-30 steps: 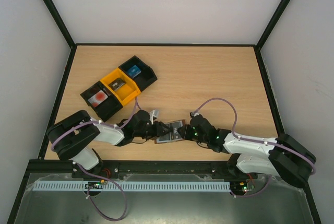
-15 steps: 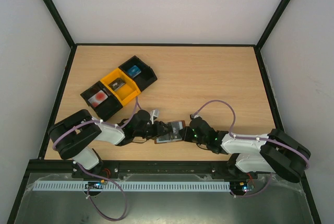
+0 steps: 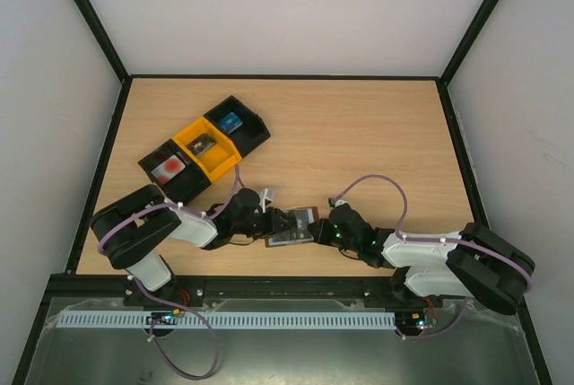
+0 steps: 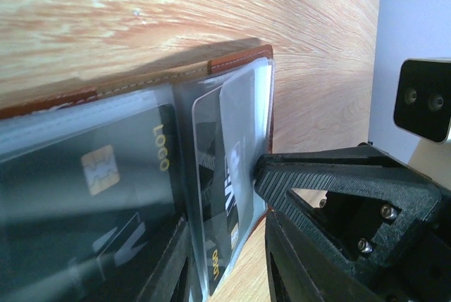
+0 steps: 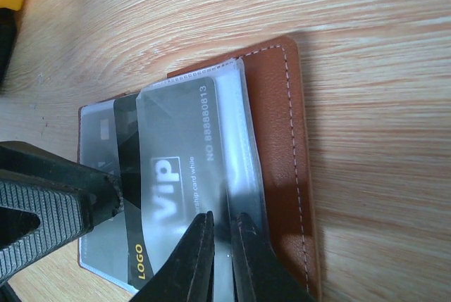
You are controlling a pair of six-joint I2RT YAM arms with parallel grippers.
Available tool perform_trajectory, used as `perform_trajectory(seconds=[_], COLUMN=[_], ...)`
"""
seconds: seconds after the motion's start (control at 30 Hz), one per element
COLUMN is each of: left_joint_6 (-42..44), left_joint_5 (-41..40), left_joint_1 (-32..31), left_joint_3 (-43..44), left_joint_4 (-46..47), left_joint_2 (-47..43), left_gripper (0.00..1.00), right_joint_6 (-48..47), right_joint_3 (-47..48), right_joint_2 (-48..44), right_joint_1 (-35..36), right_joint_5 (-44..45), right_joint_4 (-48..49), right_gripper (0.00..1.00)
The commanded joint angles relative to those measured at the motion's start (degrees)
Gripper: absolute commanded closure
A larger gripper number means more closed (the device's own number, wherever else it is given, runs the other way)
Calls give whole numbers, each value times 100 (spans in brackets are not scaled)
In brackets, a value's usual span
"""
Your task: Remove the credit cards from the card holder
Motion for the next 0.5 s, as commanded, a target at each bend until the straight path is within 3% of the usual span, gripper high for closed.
perform_trajectory(seconds=[0.0,0.47], left_joint_6=[41,-48], left_joint_5=[-2,-27], left_joint_1=[32,33], left_joint_3=[156,171], left_joint_4=[15,229], left_joint_2=[245,483], left_gripper=[68,73], right_joint_6=[29,30], right_joint_3=[-197,-249], right_joint_2=[41,84], right_joint_1=[16,14], right_joint_5=[105,84], right_joint_4=[-441,-360], right_gripper=[91,91])
